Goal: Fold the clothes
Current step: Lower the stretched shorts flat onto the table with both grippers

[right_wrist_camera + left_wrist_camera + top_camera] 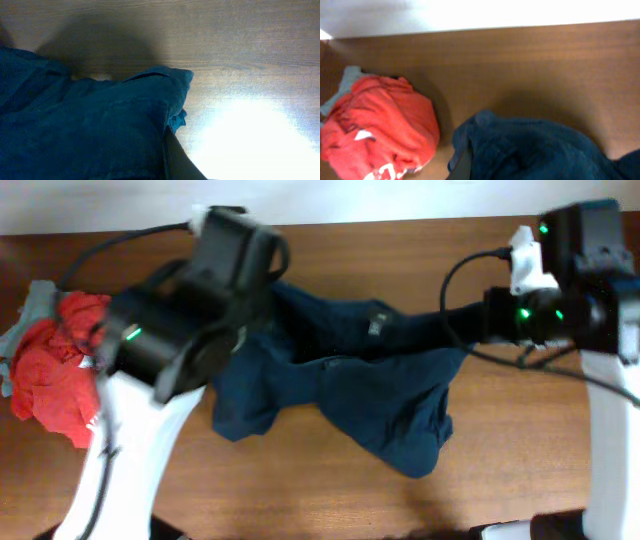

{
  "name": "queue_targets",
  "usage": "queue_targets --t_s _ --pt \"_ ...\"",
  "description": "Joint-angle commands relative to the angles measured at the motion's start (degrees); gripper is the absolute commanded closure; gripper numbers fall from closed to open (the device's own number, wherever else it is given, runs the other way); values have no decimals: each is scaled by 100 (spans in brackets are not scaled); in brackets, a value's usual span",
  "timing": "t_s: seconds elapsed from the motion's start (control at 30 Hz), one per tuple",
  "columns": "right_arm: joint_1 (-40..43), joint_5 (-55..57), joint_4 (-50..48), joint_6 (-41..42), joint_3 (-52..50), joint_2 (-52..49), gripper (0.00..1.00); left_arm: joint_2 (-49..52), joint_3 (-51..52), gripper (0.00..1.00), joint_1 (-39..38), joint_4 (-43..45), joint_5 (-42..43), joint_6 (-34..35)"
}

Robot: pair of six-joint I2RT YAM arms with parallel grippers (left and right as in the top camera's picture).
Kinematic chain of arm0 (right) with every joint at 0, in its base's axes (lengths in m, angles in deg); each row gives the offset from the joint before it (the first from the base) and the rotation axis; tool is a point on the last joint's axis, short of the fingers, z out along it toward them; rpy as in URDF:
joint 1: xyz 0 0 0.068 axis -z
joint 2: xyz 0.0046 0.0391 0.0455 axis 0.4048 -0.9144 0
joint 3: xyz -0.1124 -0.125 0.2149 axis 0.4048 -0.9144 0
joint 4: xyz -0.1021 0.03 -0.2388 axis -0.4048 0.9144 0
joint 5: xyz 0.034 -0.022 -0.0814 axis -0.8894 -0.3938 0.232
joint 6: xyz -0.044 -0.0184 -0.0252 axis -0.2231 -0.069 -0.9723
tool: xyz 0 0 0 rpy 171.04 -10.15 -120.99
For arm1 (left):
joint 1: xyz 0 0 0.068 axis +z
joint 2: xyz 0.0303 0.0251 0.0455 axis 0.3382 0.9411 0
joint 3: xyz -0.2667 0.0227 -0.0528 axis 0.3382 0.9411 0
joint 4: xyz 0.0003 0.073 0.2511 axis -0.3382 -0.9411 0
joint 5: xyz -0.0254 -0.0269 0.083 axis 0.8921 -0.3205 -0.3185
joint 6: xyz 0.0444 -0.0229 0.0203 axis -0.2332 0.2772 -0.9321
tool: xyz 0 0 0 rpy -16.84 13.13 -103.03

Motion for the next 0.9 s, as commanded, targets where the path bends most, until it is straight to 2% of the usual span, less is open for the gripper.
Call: queue_targets --t_s 0.0,0.17,0.47,0.67,0.7,0.73,0.77,0.8,0.83,0.87 --pt "44 254 -389 -20 11 -450 96 402 765 99 157 839 -153 136" --pt "44 273 -1207 -114 11 -1156 96 1016 1318 99 415 1904 -153 136" --pt "44 271 -2677 -170 11 -2441 96 2518 1338 99 798 3593 -153 94" --pt "44 273 -4710 -170 11 -3233 96 3220 1338 98 896 5587 -153 92" --pt "44 271 -5025 -170 11 -3335 96 3300 1338 91 907 5869 -153 87" --pt "44 273 -5313 -170 11 -3423 96 3410 1338 66 918 6273 -129 -9" --pt "44 275 -5434 -173 11 -3458 88 3453 1338 48 920 6459 -109 -144" --pt "46 275 -5654 -173 11 -3508 55 3501 1338 14 920 6669 -68 -400" --pt "50 273 -5801 -170 11 -3523 25 3515 1338 1 918 6817 0 -699" --pt "50 273 -5910 -173 11 -3523 1 3515 1338 1 918 6905 70 -986"
